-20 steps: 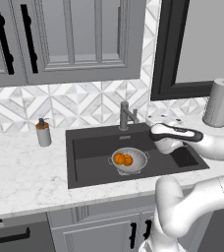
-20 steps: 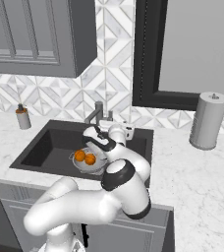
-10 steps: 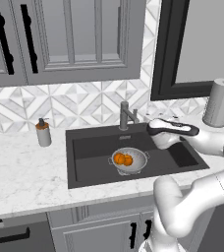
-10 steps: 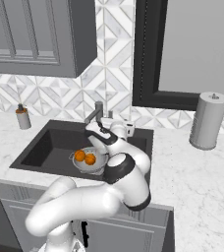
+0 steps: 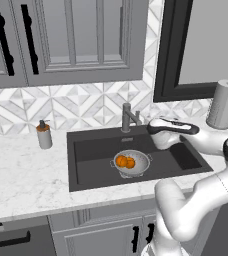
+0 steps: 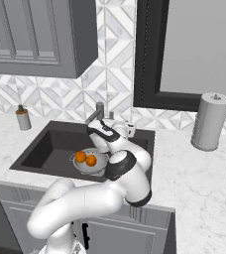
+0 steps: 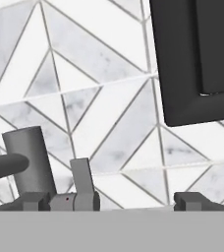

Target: Put the colander in the sink, put the orange, orange in the colander, and turn on the sink faucet and pour water over the colander.

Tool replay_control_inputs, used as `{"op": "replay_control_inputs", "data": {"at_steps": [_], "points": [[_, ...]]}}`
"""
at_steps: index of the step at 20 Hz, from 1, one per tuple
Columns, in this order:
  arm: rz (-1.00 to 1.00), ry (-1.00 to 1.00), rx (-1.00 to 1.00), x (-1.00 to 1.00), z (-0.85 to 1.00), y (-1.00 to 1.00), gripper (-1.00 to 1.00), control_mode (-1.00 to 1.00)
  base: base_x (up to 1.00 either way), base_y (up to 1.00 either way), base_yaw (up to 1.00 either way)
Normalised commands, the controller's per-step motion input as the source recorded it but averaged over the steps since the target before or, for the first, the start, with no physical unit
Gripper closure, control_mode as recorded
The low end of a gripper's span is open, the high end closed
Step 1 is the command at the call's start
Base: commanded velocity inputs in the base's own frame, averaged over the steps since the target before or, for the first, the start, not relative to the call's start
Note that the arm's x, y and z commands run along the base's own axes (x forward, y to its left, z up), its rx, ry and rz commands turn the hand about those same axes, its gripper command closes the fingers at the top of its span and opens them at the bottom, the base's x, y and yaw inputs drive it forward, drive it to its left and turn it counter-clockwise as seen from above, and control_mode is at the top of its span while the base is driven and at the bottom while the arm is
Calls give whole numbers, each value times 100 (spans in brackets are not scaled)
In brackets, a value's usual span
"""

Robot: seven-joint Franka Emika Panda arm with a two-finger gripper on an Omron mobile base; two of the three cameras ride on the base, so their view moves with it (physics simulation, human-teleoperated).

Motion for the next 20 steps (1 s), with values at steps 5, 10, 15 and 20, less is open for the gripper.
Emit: {"op": "replay_control_inputs", "data": {"at_steps": [5, 10, 15, 20], "points": [[0, 0, -1, 13, -23, 6, -100, -100, 0, 0, 0], [0, 0, 0, 18, -12, 3, -100, -100, 0, 0, 0], [0, 0, 0, 24, -1, 0, -100, -100, 0, 0, 0], [0, 0, 0, 28, 0, 7, -100, -100, 0, 0, 0]]}}
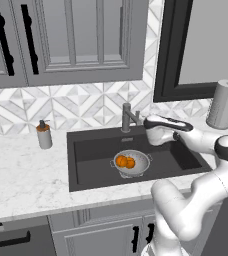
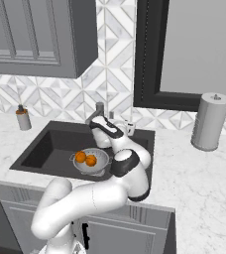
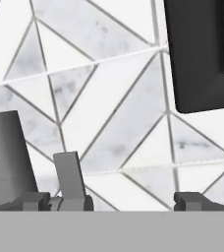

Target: Put the colander in the sink, put the orange, orange in the colander, and turn on the sink faucet and pour water over the colander.

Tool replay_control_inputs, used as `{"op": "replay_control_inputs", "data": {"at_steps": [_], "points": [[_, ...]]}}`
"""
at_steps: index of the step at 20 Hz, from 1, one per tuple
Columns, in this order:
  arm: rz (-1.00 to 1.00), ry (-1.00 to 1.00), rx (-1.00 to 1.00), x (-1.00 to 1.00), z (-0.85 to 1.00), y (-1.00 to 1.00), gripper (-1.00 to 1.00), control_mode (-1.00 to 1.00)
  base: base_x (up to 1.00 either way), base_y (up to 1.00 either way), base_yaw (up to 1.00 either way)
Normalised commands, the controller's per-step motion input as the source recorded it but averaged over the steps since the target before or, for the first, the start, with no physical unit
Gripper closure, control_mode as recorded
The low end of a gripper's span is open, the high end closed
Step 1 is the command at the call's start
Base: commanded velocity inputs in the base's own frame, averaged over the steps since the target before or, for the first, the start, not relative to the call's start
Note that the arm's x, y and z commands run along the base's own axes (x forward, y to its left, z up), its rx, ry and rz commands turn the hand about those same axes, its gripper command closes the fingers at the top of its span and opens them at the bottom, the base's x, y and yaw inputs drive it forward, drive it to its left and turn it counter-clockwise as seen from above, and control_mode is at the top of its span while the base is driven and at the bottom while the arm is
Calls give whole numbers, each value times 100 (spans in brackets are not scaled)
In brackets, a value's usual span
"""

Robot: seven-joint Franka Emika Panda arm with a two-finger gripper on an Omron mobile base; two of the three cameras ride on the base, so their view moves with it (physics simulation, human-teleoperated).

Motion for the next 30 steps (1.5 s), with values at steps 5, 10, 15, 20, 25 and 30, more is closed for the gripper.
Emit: {"op": "replay_control_inputs", "data": {"at_steps": [5, 10, 15, 20, 25, 30], "points": [[0, 0, 0, 29, 0, 17, -100, -100, 0, 0, 0], [0, 0, 0, 17, 0, 20, -100, -100, 0, 0, 0], [0, 0, 0, 5, 0, 12, -100, -100, 0, 0, 0], [0, 0, 0, 4, 0, 1, -100, -100, 0, 0, 0], [0, 0, 0, 11, 0, 0, -100, -100, 0, 0, 0], [0, 0, 0, 18, 0, 7, -100, -100, 0, 0, 0]]}}
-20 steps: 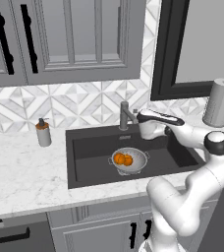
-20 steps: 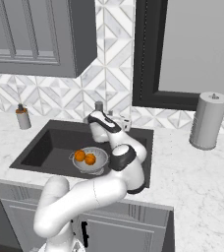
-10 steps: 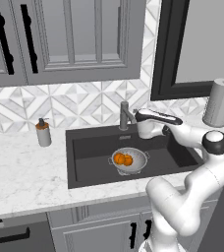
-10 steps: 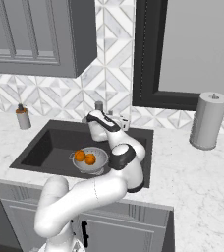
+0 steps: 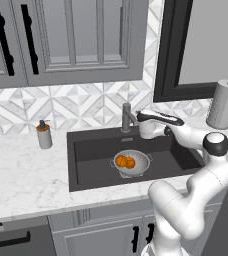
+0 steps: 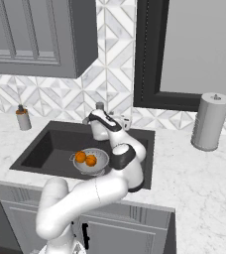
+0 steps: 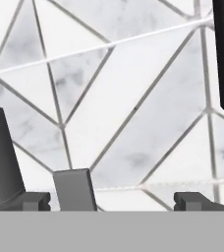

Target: Put the colander in the sink, put the orange, orange in the colander, and turn on the sink faucet and pour water over the colander.

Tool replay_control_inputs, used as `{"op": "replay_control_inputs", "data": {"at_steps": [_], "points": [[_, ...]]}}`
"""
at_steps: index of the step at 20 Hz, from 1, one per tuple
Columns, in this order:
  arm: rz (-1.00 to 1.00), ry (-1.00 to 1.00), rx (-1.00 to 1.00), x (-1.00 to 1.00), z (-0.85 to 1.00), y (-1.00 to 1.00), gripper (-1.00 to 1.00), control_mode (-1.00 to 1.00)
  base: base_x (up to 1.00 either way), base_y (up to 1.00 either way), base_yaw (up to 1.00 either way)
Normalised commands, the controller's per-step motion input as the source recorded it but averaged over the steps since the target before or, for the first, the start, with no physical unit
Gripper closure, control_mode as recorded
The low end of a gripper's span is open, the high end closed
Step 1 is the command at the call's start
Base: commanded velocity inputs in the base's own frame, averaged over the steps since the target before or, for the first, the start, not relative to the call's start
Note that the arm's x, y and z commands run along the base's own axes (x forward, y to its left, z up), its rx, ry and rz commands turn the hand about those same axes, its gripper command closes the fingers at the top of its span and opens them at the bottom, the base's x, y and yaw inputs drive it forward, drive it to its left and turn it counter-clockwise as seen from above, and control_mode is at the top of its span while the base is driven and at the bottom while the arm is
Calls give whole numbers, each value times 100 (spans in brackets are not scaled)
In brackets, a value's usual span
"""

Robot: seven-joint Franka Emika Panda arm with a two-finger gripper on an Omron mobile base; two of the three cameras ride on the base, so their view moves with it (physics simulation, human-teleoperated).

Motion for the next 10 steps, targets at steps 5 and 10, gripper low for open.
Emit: {"op": "replay_control_inputs", "data": {"at_steps": [5, 10], "points": [[0, 0, 0, 16, -3, 11, -100, -100, 0, 0, 0], [0, 0, 0, 14, -1, 13, -100, -100, 0, 0, 0]]}}
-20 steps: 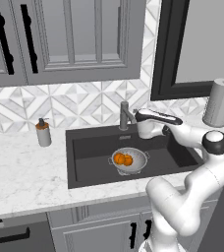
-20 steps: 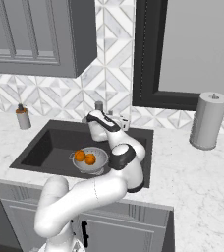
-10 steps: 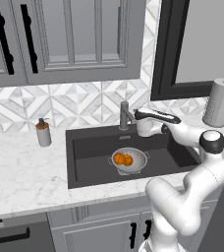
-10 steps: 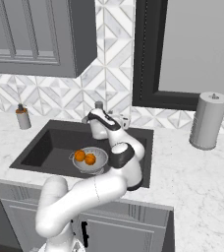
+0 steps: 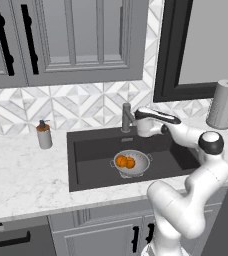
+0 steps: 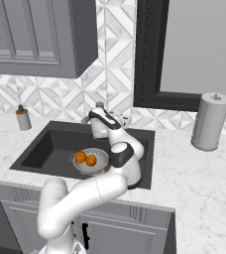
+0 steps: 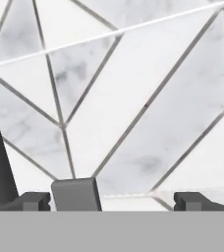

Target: Put the colander in the sink, put the orange, orange in the colander, and turn on the sink faucet and pour water over the colander.

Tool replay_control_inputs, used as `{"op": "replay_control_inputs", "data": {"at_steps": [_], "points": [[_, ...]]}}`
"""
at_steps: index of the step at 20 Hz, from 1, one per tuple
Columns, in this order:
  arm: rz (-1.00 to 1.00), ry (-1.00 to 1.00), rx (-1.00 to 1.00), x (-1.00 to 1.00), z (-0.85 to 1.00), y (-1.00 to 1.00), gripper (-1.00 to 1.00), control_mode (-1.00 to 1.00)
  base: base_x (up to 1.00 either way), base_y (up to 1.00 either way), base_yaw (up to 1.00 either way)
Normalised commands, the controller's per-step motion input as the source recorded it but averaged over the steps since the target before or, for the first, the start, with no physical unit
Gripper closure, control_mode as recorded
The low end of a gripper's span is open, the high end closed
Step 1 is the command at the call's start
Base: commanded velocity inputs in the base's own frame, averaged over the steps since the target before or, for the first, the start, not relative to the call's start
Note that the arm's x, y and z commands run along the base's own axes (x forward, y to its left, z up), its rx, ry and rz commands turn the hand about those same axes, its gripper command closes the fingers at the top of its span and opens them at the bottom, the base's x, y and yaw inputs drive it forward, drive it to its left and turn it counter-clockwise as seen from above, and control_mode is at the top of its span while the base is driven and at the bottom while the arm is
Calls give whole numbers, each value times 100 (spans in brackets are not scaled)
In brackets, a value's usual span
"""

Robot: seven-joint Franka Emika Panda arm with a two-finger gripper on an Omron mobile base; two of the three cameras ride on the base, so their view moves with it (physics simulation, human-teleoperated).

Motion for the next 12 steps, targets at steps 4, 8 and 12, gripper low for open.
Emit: {"op": "replay_control_inputs", "data": {"at_steps": [4, 8, 12], "points": [[0, 0, 0, 13, 0, 7, -100, -100, 0, 0, 0], [0, 0, 0, 13, 0, 4, -100, -100, 0, 0, 0], [0, 0, 0, 6, 0, 1, -100, -100, 0, 0, 0]]}}
